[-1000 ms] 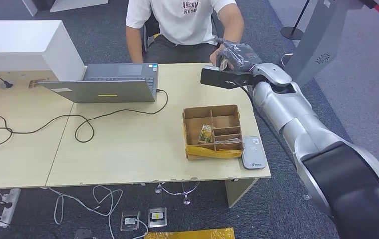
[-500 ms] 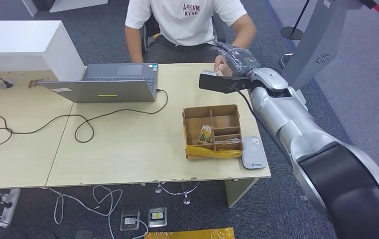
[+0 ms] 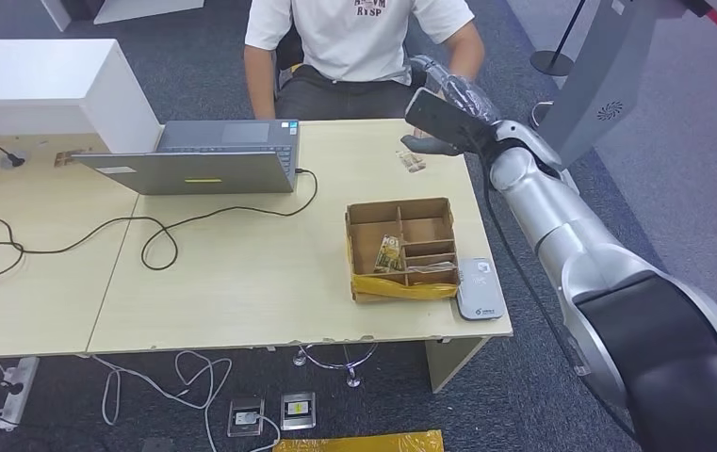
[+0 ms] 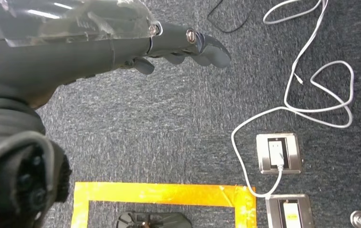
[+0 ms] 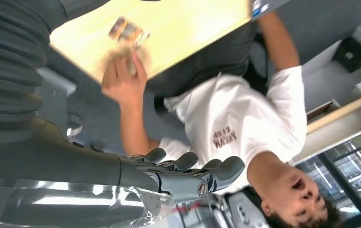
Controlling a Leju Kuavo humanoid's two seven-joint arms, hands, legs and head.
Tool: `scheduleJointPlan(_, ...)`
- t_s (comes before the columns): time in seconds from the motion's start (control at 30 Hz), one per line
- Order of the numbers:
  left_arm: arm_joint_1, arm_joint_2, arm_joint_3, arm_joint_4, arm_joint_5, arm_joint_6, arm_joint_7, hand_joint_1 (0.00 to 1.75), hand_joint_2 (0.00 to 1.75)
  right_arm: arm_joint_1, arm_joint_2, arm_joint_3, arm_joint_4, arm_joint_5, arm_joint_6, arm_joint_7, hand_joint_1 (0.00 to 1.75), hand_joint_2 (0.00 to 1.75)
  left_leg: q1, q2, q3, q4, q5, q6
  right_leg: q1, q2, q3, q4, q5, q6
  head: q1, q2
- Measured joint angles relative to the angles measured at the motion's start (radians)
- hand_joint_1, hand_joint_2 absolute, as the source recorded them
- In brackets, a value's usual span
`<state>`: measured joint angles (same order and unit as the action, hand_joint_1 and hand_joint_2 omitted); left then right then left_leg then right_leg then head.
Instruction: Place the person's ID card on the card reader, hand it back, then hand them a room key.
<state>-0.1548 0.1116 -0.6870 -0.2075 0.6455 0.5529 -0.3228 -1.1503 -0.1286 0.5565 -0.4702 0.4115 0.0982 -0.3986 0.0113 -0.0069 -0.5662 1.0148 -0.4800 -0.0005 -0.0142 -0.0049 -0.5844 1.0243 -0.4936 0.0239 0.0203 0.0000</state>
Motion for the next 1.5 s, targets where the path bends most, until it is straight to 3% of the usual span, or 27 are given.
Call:
scheduleJointPlan(0.17,0.002,0.003,-0.004,0.0,0.006,0.0,-0.004,0.0,0.0,0.126,-0.057,-0.046,-0.181,-0.157,0.112,0.105,0.0,1.75,0.0,0.0,0.0,0.0,0.0,0.0,0.0,0.0,0.0,0.0,0.0,0.0,0.0,0.0)
scheduleJointPlan(0.43,0.005,0.011,-0.012,0.001,0.006,0.003,-0.003,0.0,0.0,0.395,-0.158,-0.12,-0.514,-0.253,0.144,0.279,0.0,1.75,0.001,-0.001,0.001,0.0,-0.001,-0.001,0.001,0.0,0.001,-0.001,-0.001,-0.001,0.0,0.0)
scheduleJointPlan(0.67,0.006,0.014,-0.021,0.001,0.019,0.005,0.011,0.0,0.0,0.595,-0.207,-0.168,-0.753,-0.255,0.166,0.339,0.0,1.75,0.001,0.0,0.001,0.0,-0.002,-0.003,0.001,0.001,0.001,0.0,-0.001,-0.001,0.0,0.0)
scheduleJointPlan(1.0,-0.023,0.031,-0.022,0.001,0.033,-0.013,0.026,0.0,0.0,0.717,-0.244,-0.184,-0.953,-0.23,0.225,0.393,0.0,1.75,0.002,0.001,0.001,0.0,-0.002,-0.003,0.002,0.001,0.0,0.0,-0.001,-0.001,0.0,0.0)
scheduleJointPlan(1.27,-0.125,0.059,-0.022,0.0,-0.008,-0.029,0.109,0.0,0.0,0.753,-0.267,-0.175,-1.034,-0.125,0.242,0.427,0.0,1.75,0.002,0.001,0.001,0.0,-0.002,-0.003,0.002,0.002,0.0,0.0,0.0,-0.002,0.0,0.0)
scheduleJointPlan(1.5,-0.211,0.088,-0.022,-0.001,-0.051,-0.039,0.178,0.0,0.0,0.752,-0.275,-0.141,-1.041,0.214,0.178,0.445,0.0,1.75,0.002,0.001,0.0,0.0,-0.002,-0.003,0.002,0.002,0.0,0.0,0.0,-0.002,0.0,0.0)
